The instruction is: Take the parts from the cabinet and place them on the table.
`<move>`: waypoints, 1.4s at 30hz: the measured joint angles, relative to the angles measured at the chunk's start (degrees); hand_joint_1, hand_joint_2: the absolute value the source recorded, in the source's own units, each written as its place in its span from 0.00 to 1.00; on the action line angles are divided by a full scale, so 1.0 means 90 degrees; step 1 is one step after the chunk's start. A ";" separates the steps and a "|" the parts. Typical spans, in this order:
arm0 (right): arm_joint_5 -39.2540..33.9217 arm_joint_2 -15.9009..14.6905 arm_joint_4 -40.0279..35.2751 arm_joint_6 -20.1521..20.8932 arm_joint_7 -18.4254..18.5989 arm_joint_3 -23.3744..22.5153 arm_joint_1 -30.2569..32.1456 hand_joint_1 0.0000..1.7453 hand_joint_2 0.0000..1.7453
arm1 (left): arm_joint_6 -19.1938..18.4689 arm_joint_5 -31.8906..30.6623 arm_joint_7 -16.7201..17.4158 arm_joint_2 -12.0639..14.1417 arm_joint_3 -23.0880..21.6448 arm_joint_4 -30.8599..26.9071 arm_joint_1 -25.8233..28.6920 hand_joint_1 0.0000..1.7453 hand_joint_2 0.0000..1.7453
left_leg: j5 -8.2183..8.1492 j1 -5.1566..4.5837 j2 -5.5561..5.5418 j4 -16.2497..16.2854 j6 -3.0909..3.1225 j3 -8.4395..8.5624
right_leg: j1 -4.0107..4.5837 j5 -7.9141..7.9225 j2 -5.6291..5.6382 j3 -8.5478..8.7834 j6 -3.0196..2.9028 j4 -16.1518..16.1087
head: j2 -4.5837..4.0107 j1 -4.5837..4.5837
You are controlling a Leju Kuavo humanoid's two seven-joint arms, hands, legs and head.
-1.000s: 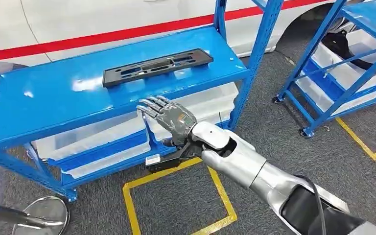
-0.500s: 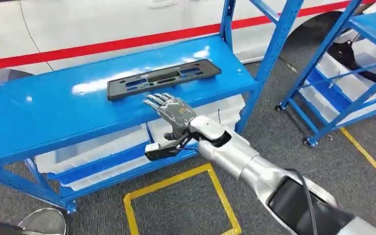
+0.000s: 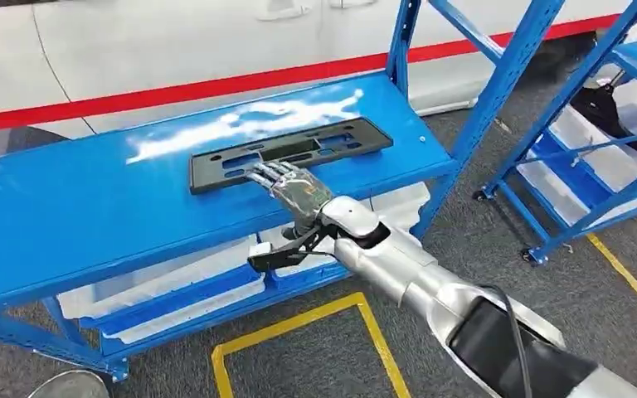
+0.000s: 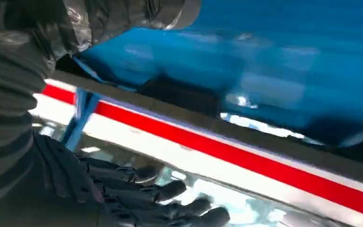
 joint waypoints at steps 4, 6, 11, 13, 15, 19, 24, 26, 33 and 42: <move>0.0007 0.0093 0.0058 0.0007 0.0000 0.0000 -0.0030 0.00 1.00 | -0.0007 0.0012 -0.0019 0.0002 0.0000 0.0002 -0.0005 0.00 0.00 | -0.0410 0.0131 0.0037 0.1460 -0.0181 -0.0848 | -0.0099 -0.0139 0.0004 0.0307 0.0009 -0.0133 | 0.0000 -0.0014; 0.0010 0.0129 0.0109 0.0005 0.0000 0.0000 0.0000 0.00 1.00 | -0.0007 0.0031 -0.0034 0.0005 0.0000 0.0002 -0.0008 0.00 0.00 | -0.0523 0.0219 0.0047 0.1842 -0.0270 -0.1252 | -0.0142 -0.0258 0.0002 0.0434 0.0070 -0.0120 | 0.0000 -0.0012; 0.0032 0.0197 0.0231 0.0000 -0.0005 0.0000 0.0001 0.00 1.00 | -0.0010 0.0087 -0.0036 -0.0010 0.0002 0.0017 0.0068 0.00 0.00 | 0.0597 0.0287 0.0066 0.0262 -0.0453 -0.0966 | -0.0286 -0.0632 0.0050 0.0769 0.0324 0.0027 | 0.0000 -0.0036; 0.0051 0.0217 0.0275 0.0002 -0.0007 0.0000 0.0009 0.00 1.00 | -0.0010 0.0090 -0.0044 0.0000 0.0005 0.0015 0.0018 0.00 0.00 | 0.0648 0.0264 0.0078 0.0228 -0.0226 -0.0970 | -0.0235 -0.0720 0.0034 0.0744 0.0436 0.0054 | 0.0000 -0.0026; 0.0051 0.0222 0.0299 0.0000 -0.0015 -0.0002 -0.0004 0.00 1.00 | -0.0010 0.0092 -0.0044 0.0000 0.0007 0.0015 0.0010 0.00 0.00 | 0.0576 0.0265 0.0069 0.0226 -0.0108 -0.0891 | -0.0255 -0.0741 0.0022 0.0814 0.0476 0.0063 | 0.0000 -0.0034; 0.0063 0.0236 0.0352 -0.0002 -0.0012 -0.0029 -0.0044 0.00 1.00 | -0.0003 0.0097 -0.0056 -0.0003 0.0036 0.0015 0.0000 0.00 0.00 | 0.0465 0.0227 0.0072 0.0170 0.0054 -0.0696 | -0.0229 -0.1242 -0.0002 -0.0005 0.0486 0.1505 | 0.0000 -0.0029; 0.0306 0.0234 0.0578 -0.0015 0.0221 -0.0029 -0.0026 0.00 1.00 | 0.0063 0.0092 -0.0141 -0.0003 0.0063 0.0015 -0.0004 0.00 0.00 | 0.0270 0.0028 0.0006 0.0167 0.0136 -0.0430 | -0.0039 -0.0452 0.0002 -0.0376 0.0172 0.1145 | 0.0000 -0.0029; 0.0466 0.0229 0.0786 0.0005 0.0415 -0.0029 -0.0078 0.00 1.00 | 0.0082 0.0087 -0.0151 -0.0066 0.0092 0.0022 0.0035 0.00 0.00 | 0.0201 0.0024 0.0013 0.0124 0.0147 -0.0332 | 0.0088 -0.0051 -0.0029 -0.0187 -0.0150 0.0478 | 0.0000 -0.0065; 0.0668 0.0168 0.1387 0.0002 0.0857 -0.0032 -0.0172 0.00 1.00 | 0.0131 0.0090 -0.0253 -0.0080 0.0129 0.0022 -0.0026 0.00 0.00 | 0.0185 0.0065 0.0029 0.0048 0.0051 -0.0310 | 0.0113 -0.0030 0.0007 -0.0001 0.0036 0.0074 | 0.0000 -0.0060; 0.0984 0.0102 0.1802 0.0513 0.1509 -0.0032 -0.0286 0.00 1.00 | 0.0175 0.0090 -0.0301 -0.0071 0.0158 0.0019 -0.0067 0.00 0.00 | 0.0142 0.0065 0.0043 0.0030 0.0062 -0.0243 | 0.0116 -0.0064 0.0019 0.0043 0.0074 0.0082 | 0.0000 -0.0060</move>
